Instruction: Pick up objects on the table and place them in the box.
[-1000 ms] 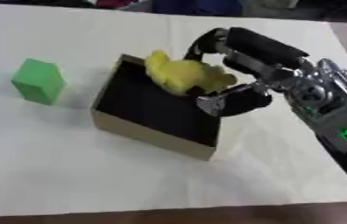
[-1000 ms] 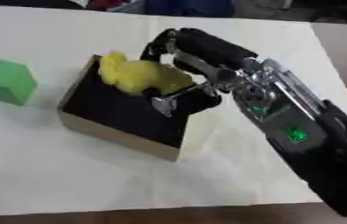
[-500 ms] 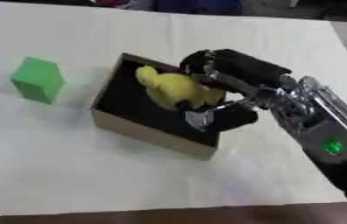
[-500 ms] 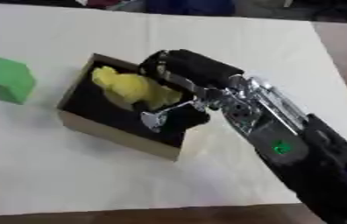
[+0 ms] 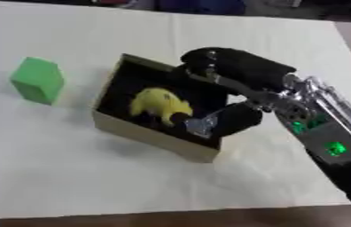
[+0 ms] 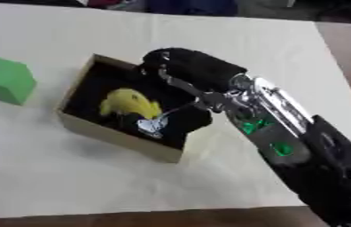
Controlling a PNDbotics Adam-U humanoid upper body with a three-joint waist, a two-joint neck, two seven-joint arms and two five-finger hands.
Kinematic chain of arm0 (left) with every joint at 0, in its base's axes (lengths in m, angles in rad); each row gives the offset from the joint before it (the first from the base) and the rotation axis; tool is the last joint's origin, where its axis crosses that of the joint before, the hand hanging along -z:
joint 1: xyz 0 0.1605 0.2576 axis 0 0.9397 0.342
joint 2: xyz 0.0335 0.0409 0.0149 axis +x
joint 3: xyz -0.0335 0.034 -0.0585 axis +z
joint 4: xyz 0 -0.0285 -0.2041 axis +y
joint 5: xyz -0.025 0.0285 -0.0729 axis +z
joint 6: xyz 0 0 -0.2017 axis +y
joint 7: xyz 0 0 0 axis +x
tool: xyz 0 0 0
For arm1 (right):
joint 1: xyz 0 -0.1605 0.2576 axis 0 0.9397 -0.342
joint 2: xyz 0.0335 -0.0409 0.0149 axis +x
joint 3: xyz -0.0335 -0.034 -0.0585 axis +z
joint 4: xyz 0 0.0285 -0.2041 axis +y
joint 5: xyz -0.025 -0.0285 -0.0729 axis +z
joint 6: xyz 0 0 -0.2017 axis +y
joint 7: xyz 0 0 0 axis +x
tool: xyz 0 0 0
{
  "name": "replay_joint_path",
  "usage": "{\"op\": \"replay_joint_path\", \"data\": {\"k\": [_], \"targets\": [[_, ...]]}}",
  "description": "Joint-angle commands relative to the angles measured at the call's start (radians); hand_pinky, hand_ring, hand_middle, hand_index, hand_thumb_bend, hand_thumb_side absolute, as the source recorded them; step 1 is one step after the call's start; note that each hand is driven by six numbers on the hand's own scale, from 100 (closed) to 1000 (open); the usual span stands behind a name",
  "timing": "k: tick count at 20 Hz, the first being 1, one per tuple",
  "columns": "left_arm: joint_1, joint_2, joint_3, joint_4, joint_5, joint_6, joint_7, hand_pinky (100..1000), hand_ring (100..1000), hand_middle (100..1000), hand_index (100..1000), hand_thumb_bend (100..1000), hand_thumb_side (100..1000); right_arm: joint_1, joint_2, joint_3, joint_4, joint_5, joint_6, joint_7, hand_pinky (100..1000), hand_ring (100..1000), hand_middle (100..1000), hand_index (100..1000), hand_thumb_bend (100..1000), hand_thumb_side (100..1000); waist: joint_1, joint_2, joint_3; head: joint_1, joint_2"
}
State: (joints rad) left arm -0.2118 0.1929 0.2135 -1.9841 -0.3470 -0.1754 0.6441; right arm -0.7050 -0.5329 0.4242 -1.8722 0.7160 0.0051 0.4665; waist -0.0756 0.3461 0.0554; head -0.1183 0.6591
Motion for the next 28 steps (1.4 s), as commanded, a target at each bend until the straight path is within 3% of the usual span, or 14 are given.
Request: {"op": "replay_joint_path", "data": {"k": [1, 3, 7, 8, 9, 12, 13, 16, 18, 23, 28], "targets": [[-0.01, 0.009, -0.001, -0.016, 0.0, -0.001, -0.003, 433, 506, 519, 693, 318, 1000, -0.02, -0.012, -0.029, -0.018, 0.007, -0.003, -0.018, 950, 930, 666, 871, 300, 781, 0.006, -0.018, 0.0, -0.005, 0.004], [-0.009, 0.009, -0.001, -0.016, 0.0, -0.001, -0.003, 433, 506, 519, 693, 318, 1000, -0.025, -0.012, -0.042, -0.024, -0.001, 0.003, -0.033, 950, 928, 663, 872, 280, 775, 0.007, -0.019, -0.001, -0.004, 0.005], [-0.008, 0.009, -0.001, -0.016, 0.0, 0.0, -0.004, 433, 507, 520, 694, 319, 1000, -0.029, -0.015, -0.095, -0.051, -0.04, 0.036, -0.081, 963, 922, 652, 888, 120, 766, 0.012, -0.02, -0.005, 0.0, 0.008], [-0.007, 0.009, -0.001, -0.016, 0.0, 0.0, -0.003, 433, 508, 520, 694, 320, 1000, -0.027, -0.015, -0.115, -0.066, -0.053, 0.047, -0.095, 969, 917, 647, 903, 100, 824, 0.014, -0.02, -0.006, 0.001, 0.009], [-0.006, 0.009, 0.0, -0.016, 0.0, 0.0, -0.003, 433, 508, 520, 694, 320, 1000, -0.021, -0.011, -0.136, -0.085, -0.066, 0.058, -0.109, 976, 914, 638, 912, 100, 741, 0.017, -0.02, -0.007, 0.003, 0.009], [-0.004, 0.009, 0.0, -0.016, -0.001, 0.0, -0.002, 433, 508, 521, 694, 320, 1000, -0.004, 0.005, -0.203, -0.122, -0.11, 0.073, -0.152, 974, 896, 623, 928, 100, 711, 0.024, -0.021, -0.009, 0.01, 0.008], [-0.004, 0.009, 0.001, -0.016, -0.001, -0.001, -0.001, 433, 508, 521, 694, 320, 1000, 0.001, 0.01, -0.223, -0.125, -0.125, 0.067, -0.168, 971, 892, 622, 932, 100, 719, 0.026, -0.021, -0.01, 0.012, 0.008], [-0.002, 0.01, 0.002, -0.016, 0.0, -0.001, 0.001, 433, 508, 521, 694, 321, 1000, 0.013, 0.021, -0.282, -0.128, -0.171, 0.059, -0.213, 956, 870, 624, 937, 100, 855, 0.033, -0.023, -0.015, 0.019, 0.005], [0.0, 0.009, 0.001, -0.016, 0.0, -0.001, 0.001, 433, 509, 522, 694, 322, 1000, 0.022, 0.028, -0.312, -0.128, -0.203, 0.063, -0.246, 953, 863, 631, 936, 100, 885, 0.037, -0.023, -0.016, 0.024, 0.004], [0.003, 0.019, 0.0, -0.016, -0.005, 0.002, 0.003, 434, 512, 525, 697, 331, 1000, 0.049, 0.035, -0.35, -0.128, -0.283, 0.069, -0.325, 954, 854, 641, 946, 100, 905, 0.048, -0.026, -0.018, 0.036, 0.005], [0.004, 0.062, -0.006, -0.016, -0.035, 0.018, 0.011, 435, 522, 545, 717, 361, 1000, 0.088, 0.051, -0.356, -0.128, -0.36, 0.038, -0.402, 951, 853, 638, 947, 100, 906, 0.059, -0.029, -0.02, 0.044, 0.008]]}}
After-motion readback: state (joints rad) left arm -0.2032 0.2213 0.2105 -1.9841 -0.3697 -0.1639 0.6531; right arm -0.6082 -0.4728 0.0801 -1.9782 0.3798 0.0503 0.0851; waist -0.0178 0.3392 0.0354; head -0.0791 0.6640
